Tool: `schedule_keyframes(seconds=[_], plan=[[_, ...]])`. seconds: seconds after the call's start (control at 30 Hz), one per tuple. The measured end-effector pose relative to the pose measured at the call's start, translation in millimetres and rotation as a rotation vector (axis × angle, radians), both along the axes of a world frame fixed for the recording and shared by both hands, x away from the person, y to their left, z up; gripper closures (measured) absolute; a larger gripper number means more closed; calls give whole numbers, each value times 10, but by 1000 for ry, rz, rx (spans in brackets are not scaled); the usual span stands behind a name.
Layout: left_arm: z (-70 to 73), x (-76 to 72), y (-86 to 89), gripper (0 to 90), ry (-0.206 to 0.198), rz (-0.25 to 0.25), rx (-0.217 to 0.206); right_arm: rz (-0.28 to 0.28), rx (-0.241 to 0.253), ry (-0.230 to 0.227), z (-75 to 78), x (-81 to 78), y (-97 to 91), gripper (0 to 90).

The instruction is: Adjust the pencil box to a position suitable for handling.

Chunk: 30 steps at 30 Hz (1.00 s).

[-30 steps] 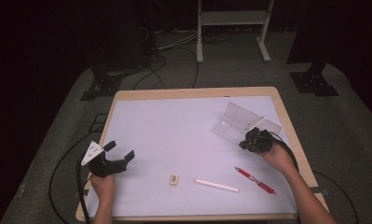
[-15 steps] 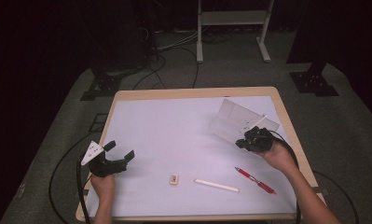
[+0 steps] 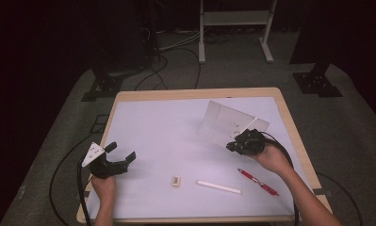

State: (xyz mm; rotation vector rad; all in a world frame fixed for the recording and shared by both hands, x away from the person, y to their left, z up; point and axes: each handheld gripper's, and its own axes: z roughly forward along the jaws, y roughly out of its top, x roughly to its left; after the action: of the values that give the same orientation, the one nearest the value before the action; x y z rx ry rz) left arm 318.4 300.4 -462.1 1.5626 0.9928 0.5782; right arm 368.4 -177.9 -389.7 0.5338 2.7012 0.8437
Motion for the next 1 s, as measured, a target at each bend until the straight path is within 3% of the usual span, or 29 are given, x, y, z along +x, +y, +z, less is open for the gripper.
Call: schedule_keyframes(seconds=[0.53, 1.0], plan=[[0, 1, 2, 0, -1, -1, -3, 89, -12, 20, -87, -4, 306, 856], [0, 1, 4, 0, -1, -2, -6, 135, -25, 45, -170, -2, 505, 856]])
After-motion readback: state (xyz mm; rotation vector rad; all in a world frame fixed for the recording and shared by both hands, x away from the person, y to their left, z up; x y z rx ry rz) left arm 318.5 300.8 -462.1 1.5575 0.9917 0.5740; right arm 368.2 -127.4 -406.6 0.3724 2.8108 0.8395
